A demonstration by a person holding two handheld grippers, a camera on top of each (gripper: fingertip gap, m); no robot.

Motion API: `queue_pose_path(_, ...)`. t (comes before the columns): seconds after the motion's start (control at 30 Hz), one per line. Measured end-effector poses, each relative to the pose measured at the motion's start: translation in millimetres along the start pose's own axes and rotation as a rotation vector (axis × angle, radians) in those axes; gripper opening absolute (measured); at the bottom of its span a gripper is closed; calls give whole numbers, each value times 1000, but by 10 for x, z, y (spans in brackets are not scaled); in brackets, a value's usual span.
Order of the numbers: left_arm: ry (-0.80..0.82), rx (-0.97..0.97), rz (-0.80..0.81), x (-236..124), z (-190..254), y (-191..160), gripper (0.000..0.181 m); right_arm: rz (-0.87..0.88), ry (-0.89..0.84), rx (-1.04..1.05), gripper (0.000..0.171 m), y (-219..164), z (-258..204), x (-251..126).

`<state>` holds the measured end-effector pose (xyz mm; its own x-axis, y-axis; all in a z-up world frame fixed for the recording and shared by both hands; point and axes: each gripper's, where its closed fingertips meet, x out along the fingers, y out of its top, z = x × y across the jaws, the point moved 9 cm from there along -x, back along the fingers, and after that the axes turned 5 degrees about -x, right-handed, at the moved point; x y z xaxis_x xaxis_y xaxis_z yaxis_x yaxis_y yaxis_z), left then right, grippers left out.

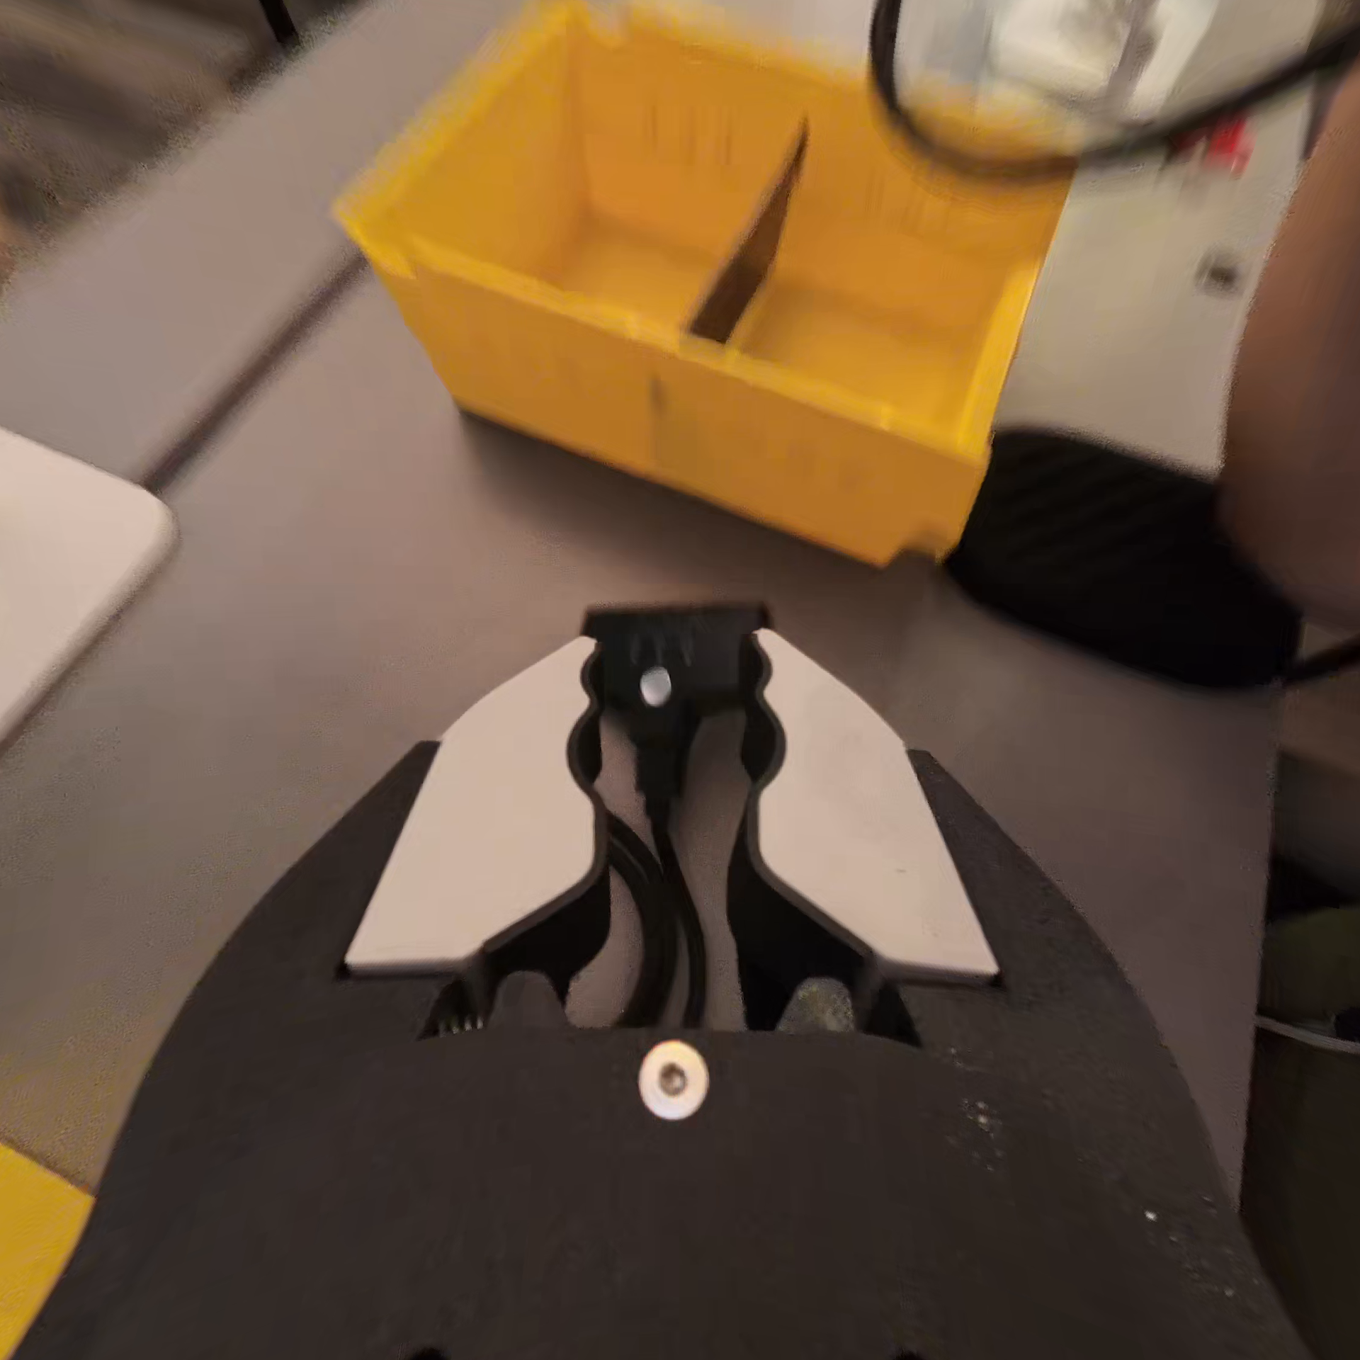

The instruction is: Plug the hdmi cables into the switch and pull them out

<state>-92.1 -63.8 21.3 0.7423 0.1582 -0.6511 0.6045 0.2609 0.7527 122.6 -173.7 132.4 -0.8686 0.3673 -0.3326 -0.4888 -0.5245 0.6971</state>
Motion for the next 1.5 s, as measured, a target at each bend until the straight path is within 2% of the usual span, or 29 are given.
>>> queue_pose_path(0.13, -50, -18, -187, 471, 28, -345, 37, 4, 4, -3, 22, 12, -18, -13)
queue_pose_path(0.2, -74, -40, -237, 571, -22, -373, 45, 0, 6, 0, 22, 6, -20, -15)
queue_pose_path(0.3, -101, -40, -292, 646, -146, -389, 48, 3, 8, 4, 22, -8, -10, -16)
queue_pose_path(0.4, -208, -112, -324, 705, -204, -428, 51, -1, 11, 11, 22, -29, 0, -11)
queue_pose_path(0.43, -236, -135, -323, 724, -213, -438, 56, -4, 12, 12, 22, -35, 1, -10)
queue_pose_path(0.6, -262, -206, -300, 832, -236, -518, 53, -3, 11, 16, 22, -47, 8, -14)
queue_pose_path(0.87, -123, -96, -138, 825, -174, -641, 40, -6, 18, 26, 22, -69, 13, -1)
queue_pose_path(1.0, -136, -94, -98, 813, -154, -658, 39, -32, 36, 33, 22, -92, 11, 56)
queue_pose_path(1.1, -172, -85, -38, 753, -125, -654, 38, -29, 46, 41, 22, -124, 29, 105)
queue_pose_path(1.23, -143, -34, 79, 527, -28, -615, 38, -3, 58, 88, 22, -186, 76, 143)
queue_pose_path(1.43, -177, 188, 340, -128, 261, -580, 37, -17, 102, 139, 22, -170, 93, 281)
queue_pose_path(1.5, -186, 287, 383, -328, 342, -603, 36, -28, 135, 113, 21, -87, 50, 405)
